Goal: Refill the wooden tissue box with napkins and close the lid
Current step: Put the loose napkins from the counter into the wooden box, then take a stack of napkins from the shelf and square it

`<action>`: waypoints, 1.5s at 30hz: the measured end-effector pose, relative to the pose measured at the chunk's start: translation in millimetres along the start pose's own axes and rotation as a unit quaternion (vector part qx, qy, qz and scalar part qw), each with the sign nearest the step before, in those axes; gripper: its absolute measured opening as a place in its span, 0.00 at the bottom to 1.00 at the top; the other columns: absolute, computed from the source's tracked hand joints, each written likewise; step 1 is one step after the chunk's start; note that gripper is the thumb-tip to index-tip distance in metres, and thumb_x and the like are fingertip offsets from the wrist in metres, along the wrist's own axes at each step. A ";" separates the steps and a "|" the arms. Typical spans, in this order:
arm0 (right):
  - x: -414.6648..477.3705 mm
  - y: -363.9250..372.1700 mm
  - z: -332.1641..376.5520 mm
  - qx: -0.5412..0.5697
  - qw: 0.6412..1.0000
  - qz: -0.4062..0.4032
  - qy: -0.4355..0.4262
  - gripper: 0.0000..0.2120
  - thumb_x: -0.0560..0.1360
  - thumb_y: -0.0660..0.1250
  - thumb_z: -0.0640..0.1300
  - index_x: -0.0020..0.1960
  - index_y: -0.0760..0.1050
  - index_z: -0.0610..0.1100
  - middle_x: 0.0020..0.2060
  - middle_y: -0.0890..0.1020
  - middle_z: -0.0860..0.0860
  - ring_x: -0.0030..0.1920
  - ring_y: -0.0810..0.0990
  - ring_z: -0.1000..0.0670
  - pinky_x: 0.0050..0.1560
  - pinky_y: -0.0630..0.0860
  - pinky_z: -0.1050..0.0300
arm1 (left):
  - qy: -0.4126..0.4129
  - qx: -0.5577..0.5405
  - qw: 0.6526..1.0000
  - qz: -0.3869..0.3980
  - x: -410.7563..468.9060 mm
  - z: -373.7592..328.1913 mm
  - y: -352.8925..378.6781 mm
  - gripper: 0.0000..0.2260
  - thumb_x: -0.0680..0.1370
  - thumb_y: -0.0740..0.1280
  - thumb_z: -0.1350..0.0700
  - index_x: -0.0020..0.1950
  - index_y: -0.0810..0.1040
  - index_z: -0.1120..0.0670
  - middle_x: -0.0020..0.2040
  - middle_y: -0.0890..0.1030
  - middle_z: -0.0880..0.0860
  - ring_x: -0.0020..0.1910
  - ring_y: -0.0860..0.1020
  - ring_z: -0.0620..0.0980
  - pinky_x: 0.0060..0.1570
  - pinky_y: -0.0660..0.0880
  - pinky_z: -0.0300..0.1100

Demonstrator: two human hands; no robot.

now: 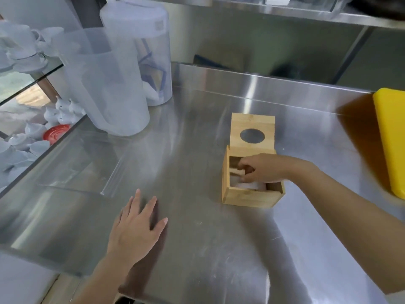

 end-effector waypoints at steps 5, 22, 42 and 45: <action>-30.1 -40.5 -9.2 0.044 0.999 -0.013 -0.006 0.23 0.77 0.62 0.55 0.69 0.64 0.51 0.60 0.76 0.53 0.55 0.75 0.51 0.55 0.72 0.57 | 0.038 -0.041 0.997 0.060 31.0 -40.6 -41.2 0.25 0.75 0.55 0.36 0.71 0.63 0.41 0.65 0.76 0.46 0.63 0.73 0.49 0.60 0.70 0.46; -42.7 -302.0 -124.7 0.122 0.955 -0.270 0.023 0.19 0.76 0.65 0.51 0.65 0.69 0.51 0.49 0.80 0.57 0.49 0.79 0.55 0.57 0.76 0.57 | 0.293 -0.398 0.866 -0.078 219.4 -292.0 -351.3 0.04 0.76 0.66 0.50 0.48 0.80 0.47 0.49 0.82 0.47 0.52 0.79 0.46 0.60 0.72 0.45; 143.1 -417.6 -232.0 0.540 0.729 -0.420 0.028 0.33 0.78 0.55 0.61 0.76 0.52 0.46 0.76 0.59 0.48 0.73 0.61 0.43 0.71 0.60 0.47 | 0.246 -0.637 0.730 0.046 425.5 -439.6 -314.9 0.25 0.70 0.61 0.33 0.61 0.74 0.46 0.65 0.71 0.44 0.64 0.65 0.43 0.71 0.53 0.47; 166.7 -413.3 -232.4 0.540 0.746 -0.389 0.019 0.31 0.78 0.55 0.61 0.76 0.54 0.47 0.76 0.60 0.50 0.73 0.62 0.45 0.69 0.62 0.49 | 0.233 -0.643 0.725 0.080 449.0 -448.5 -291.2 0.45 0.57 0.65 0.24 0.68 0.70 0.46 0.71 0.69 0.48 0.70 0.64 0.47 0.72 0.53 0.51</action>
Point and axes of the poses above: each hand's wrist, its own x-axis towards the middle knuckle, its own y-axis out of the palm, z = x × y, the point moved 8 cm from there along x, towards the middle knuckle
